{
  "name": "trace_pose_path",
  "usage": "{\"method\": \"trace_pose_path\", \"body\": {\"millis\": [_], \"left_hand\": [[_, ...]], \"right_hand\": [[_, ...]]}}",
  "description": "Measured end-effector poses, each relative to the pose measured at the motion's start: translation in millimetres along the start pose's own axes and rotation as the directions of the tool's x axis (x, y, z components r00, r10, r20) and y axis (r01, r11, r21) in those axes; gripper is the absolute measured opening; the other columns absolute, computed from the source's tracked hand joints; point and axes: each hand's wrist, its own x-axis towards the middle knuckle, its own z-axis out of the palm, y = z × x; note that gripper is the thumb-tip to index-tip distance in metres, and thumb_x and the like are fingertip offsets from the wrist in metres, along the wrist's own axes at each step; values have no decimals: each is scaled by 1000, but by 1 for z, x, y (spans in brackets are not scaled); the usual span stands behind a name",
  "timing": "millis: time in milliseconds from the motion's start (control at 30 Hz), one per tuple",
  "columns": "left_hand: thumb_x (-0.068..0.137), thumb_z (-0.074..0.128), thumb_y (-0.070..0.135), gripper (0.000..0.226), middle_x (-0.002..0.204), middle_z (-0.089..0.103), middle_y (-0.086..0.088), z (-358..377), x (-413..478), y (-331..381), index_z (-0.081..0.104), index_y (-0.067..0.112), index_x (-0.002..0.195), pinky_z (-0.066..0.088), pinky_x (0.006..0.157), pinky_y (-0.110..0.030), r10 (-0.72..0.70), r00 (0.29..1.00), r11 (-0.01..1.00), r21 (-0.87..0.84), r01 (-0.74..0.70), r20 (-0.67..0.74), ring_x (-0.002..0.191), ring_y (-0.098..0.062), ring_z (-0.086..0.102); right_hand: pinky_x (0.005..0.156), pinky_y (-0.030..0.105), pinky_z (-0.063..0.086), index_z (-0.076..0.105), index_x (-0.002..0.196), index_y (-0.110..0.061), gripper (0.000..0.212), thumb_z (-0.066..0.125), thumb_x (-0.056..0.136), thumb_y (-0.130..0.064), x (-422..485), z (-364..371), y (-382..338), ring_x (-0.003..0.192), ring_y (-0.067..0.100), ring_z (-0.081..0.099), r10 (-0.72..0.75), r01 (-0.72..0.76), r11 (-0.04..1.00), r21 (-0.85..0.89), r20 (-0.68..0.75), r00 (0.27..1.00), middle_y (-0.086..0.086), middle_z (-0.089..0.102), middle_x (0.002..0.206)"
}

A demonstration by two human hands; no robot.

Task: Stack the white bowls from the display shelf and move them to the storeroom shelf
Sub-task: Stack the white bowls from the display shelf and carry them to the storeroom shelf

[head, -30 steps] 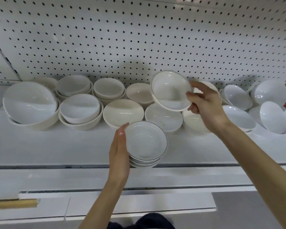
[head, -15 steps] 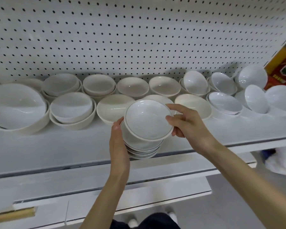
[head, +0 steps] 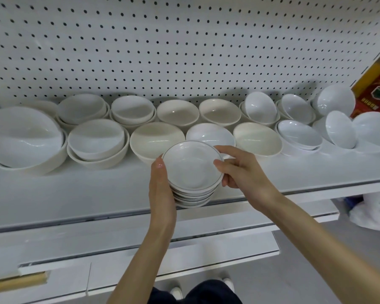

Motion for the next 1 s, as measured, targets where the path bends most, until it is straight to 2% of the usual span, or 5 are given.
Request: {"method": "trace_pose_path", "body": {"millis": [133,267,600,767,1000], "left_hand": [[87,37,70,64,128,63,9,0,-1,-1,55,28,132,43,106,-34,9,1000,1000,14,-9,-1,120,-6,57],[87,34,60,59,128,62,12,1,0,-5,54,29,133,43,102,-25,56,998,998,30,-56,2,118,-1,57],[84,38,71,67,130,62,9,2,0,-8,55,28,133,41,110,-38,60,998,998,20,-60,-11,121,-7,56],[75,36,74,76,130,62,7,1,2,-10,54,29,133,40,111,-43,53,998,998,18,-53,-33,123,-10,55],[78,36,73,73,131,62,7,2,0,-8,54,29,133,39,111,-43,53,998,998,24,-53,-30,124,-11,55]], "right_hand": [[45,14,32,63,113,-18,25,54,93,-5,-2,2,0,44,4,45,3,-3,1000,8,-11,1000,-8,49,44],[49,15,34,64,108,-28,23,54,95,-13,-5,5,3,47,3,44,11,-11,1000,13,-36,999,-11,48,47],[52,18,33,66,100,-36,27,50,97,-13,-5,10,7,47,3,40,46,-41,997,66,-66,997,-14,47,49],[50,14,33,62,121,-26,28,51,97,-16,-6,11,9,45,4,40,38,-35,999,37,-85,996,-14,45,48],[51,16,33,64,104,-37,28,50,98,-15,-6,9,8,47,4,39,10,-8,999,35,-59,998,-14,44,47]]}}
